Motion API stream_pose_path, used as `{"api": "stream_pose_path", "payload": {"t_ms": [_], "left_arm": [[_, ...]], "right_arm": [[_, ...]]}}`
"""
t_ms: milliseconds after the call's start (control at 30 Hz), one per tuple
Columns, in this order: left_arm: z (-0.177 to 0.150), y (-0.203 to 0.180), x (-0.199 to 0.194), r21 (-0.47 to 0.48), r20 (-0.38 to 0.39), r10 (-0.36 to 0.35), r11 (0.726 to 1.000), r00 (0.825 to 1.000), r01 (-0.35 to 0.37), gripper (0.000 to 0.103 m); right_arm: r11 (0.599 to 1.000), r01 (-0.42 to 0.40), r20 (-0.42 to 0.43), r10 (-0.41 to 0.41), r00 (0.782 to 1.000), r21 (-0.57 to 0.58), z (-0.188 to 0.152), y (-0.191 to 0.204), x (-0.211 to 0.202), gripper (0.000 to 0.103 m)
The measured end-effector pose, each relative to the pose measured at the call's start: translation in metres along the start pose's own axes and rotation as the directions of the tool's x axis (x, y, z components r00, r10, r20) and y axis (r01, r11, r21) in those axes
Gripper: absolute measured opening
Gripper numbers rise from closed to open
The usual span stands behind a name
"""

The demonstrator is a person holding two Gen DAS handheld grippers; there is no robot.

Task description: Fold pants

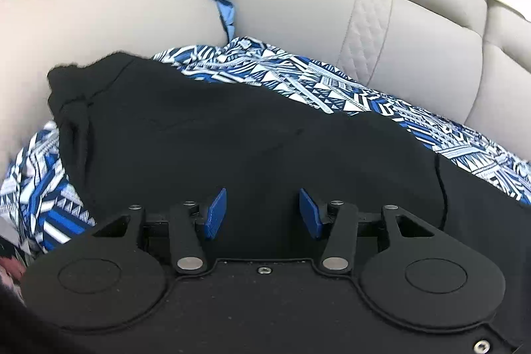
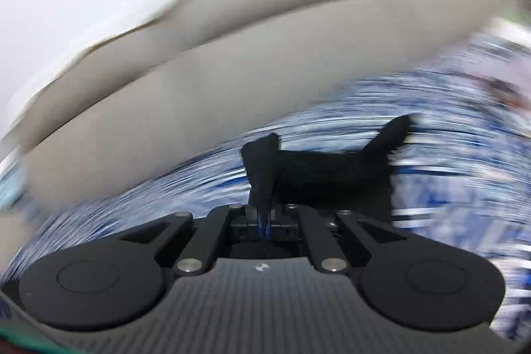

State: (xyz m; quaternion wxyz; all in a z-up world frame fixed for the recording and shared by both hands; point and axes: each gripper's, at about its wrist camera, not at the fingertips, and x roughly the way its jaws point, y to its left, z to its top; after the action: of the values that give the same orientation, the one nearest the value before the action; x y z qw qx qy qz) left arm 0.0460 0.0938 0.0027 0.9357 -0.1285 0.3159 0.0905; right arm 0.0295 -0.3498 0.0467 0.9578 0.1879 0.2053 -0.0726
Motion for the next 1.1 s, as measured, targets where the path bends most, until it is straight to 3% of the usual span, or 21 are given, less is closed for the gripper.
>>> {"api": "stream_pose_path", "payload": {"t_ms": [33, 100, 200, 300, 533, 600, 633, 700, 800, 867, 967, 1033, 1100], "left_arm": [[-0.001, 0.002, -0.001, -0.008, -0.004, -0.007, 1.000, 1.000, 0.007, 0.047], [-0.004, 0.006, -0.003, -0.013, -0.005, -0.009, 1.000, 1.000, 0.009, 0.047], [-0.008, 0.013, -0.007, -0.021, -0.006, -0.013, 1.000, 1.000, 0.013, 0.047], [-0.010, 0.018, -0.010, -0.014, -0.002, -0.020, 1.000, 1.000, 0.020, 0.047], [-0.014, 0.018, -0.010, -0.001, -0.002, -0.034, 0.999, 0.999, 0.034, 0.047], [-0.013, 0.018, -0.010, 0.001, -0.001, -0.035, 0.999, 0.999, 0.035, 0.047], [-0.012, 0.018, -0.011, 0.002, 0.001, -0.040, 0.999, 0.999, 0.040, 0.047], [-0.012, 0.018, -0.012, 0.008, 0.007, -0.052, 0.999, 0.999, 0.052, 0.048], [-0.012, 0.016, -0.015, 0.025, 0.014, -0.062, 0.998, 0.998, 0.061, 0.048], [-0.013, 0.014, -0.013, 0.034, 0.011, -0.067, 0.997, 0.998, 0.066, 0.049], [-0.015, 0.013, -0.009, 0.041, -0.001, -0.062, 0.997, 0.998, 0.062, 0.049], [-0.015, 0.013, -0.007, 0.046, -0.009, -0.055, 0.997, 0.998, 0.055, 0.049], [-0.016, 0.013, -0.005, 0.059, -0.016, -0.044, 0.997, 0.999, 0.045, 0.050]], "right_arm": [[0.994, -0.088, -0.032, 0.086, 0.996, -0.065, -0.007, 0.031, 0.002, 0.004], [0.951, -0.251, -0.126, 0.231, 0.965, -0.181, -0.033, 0.088, 0.007, 0.004], [0.875, -0.388, -0.277, 0.312, 0.909, -0.289, -0.081, 0.148, 0.019, 0.004], [0.858, -0.427, -0.360, 0.317, 0.877, -0.285, -0.108, 0.164, 0.027, 0.005], [0.840, -0.453, -0.373, 0.335, 0.865, -0.298, -0.117, 0.167, 0.012, 0.008], [0.813, -0.480, -0.388, 0.346, 0.854, -0.330, -0.119, 0.170, 0.006, 0.026], [0.803, -0.483, -0.395, 0.341, 0.853, -0.349, -0.119, 0.171, 0.004, 0.049], [0.791, -0.502, -0.407, 0.355, 0.842, -0.348, -0.119, 0.169, -0.001, 0.065], [0.789, -0.526, -0.411, 0.385, 0.826, -0.317, -0.111, 0.157, -0.014, 0.075], [0.790, -0.525, -0.397, 0.393, 0.830, -0.316, -0.104, 0.149, -0.023, 0.078], [0.811, -0.480, -0.350, 0.366, 0.863, -0.335, -0.092, 0.137, -0.030, 0.084], [0.843, -0.386, -0.286, 0.292, 0.913, -0.374, -0.084, 0.130, -0.029, 0.085], [0.884, -0.231, -0.208, 0.157, 0.965, -0.405, -0.080, 0.120, -0.020, 0.085]]}}
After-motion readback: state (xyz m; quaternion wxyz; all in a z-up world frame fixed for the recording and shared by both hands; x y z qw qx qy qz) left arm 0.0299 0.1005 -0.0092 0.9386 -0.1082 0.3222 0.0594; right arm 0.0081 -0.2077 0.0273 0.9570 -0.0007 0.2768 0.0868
